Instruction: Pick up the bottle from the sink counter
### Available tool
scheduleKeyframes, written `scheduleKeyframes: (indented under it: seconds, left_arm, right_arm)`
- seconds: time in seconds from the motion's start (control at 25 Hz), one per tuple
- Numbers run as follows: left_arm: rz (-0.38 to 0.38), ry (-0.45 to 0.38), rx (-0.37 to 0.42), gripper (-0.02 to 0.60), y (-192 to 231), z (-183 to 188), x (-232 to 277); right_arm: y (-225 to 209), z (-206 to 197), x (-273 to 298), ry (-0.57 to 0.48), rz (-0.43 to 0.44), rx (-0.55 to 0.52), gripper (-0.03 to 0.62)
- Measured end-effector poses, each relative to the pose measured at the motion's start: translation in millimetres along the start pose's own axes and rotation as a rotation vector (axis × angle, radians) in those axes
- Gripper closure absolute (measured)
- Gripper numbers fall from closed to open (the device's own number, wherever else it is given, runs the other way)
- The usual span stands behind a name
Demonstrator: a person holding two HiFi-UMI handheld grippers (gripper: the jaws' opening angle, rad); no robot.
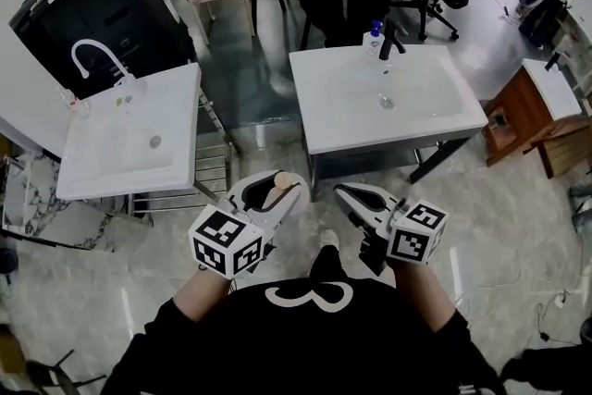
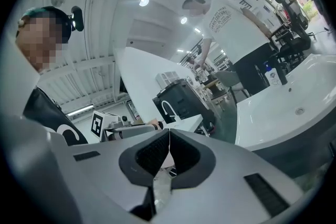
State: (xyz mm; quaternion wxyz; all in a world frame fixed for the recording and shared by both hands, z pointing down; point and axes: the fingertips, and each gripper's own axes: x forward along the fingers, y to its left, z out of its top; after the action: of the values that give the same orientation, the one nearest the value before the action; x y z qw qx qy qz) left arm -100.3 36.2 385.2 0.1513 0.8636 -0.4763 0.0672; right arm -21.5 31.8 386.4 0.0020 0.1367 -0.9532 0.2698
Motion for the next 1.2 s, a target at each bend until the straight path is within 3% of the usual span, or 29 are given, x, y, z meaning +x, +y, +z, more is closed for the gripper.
scheduleKeyframes:
  seconds: [0.52, 1.2]
  left_arm:
    - [-0.055, 0.001, 0.019, 0.429, -52, -21, -44]
    - [-0.113, 0.009, 0.027, 0.429, -87, -27, -51]
  right_arm:
    - [54, -30, -28, -0.025, -0.008, -0.035, 0.580]
    - [73, -40, -59, -0.059, -0.046, -0.043, 0.580]
